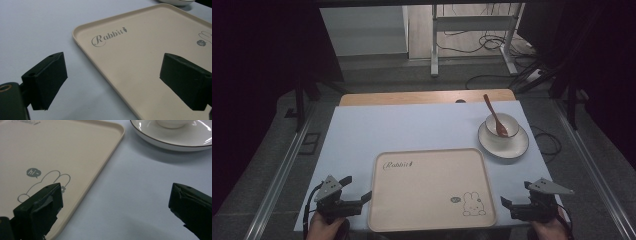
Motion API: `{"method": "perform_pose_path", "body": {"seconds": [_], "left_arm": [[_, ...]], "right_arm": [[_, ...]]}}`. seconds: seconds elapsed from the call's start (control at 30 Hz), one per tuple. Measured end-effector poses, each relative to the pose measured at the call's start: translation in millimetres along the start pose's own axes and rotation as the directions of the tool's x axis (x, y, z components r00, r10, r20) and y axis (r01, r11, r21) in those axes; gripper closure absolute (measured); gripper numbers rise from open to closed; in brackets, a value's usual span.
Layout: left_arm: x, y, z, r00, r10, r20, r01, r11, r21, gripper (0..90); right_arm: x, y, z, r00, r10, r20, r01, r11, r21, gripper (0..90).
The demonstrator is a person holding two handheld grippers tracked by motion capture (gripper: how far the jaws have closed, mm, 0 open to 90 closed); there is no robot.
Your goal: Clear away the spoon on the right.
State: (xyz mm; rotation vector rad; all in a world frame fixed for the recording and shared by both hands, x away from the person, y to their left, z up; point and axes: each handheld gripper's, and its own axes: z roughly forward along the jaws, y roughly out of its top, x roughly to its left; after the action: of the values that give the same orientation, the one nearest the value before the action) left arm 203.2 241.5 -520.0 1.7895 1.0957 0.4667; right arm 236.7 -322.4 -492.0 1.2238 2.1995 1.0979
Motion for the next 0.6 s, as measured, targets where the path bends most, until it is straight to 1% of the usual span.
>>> {"method": "perform_pose_path", "body": {"seconds": [0.07, 0.13, 0.23, 0.43, 0.6], "left_arm": [[0.1, -0.1, -0.2, 1.0, -0.001, 0.0, 0.001, 1.0, -0.002, 7.1], [-0.1, -0.2, -0.3, 1.0, 0.0, 0.0, 0.0, 1.0, -0.003, 7.1], [-0.3, -0.2, -0.4, 1.0, 0.004, 0.001, -0.004, 1.0, -0.003, 7.2], [-1.0, -0.1, -0.3, 0.9999, 0.01, -0.002, -0.01, 0.9999, -0.002, 7.3], [-1.2, -0.1, -0.4, 0.9999, 0.011, -0.003, -0.011, 0.9999, -0.002, 7.3]], "right_arm": [[1.4, 0.2, 2.0, 0.9998, -0.018, 0.011, 0.018, 0.9996, 0.02, 0.0], [3.3, 0.6, 2.7, 0.9994, -0.031, 0.013, 0.031, 0.9992, 0.026, 0.0], [4.3, 0.9, 4.2, 0.9989, -0.043, 0.019, 0.042, 0.9982, 0.042, 0.0], [3.3, 1.0, 4.7, 0.9994, -0.033, 0.011, 0.032, 0.9984, 0.047, 0.0], [3.4, 1.2, 5.4, 0.9994, -0.033, 0.008, 0.032, 0.9981, 0.053, 0.0]]}}
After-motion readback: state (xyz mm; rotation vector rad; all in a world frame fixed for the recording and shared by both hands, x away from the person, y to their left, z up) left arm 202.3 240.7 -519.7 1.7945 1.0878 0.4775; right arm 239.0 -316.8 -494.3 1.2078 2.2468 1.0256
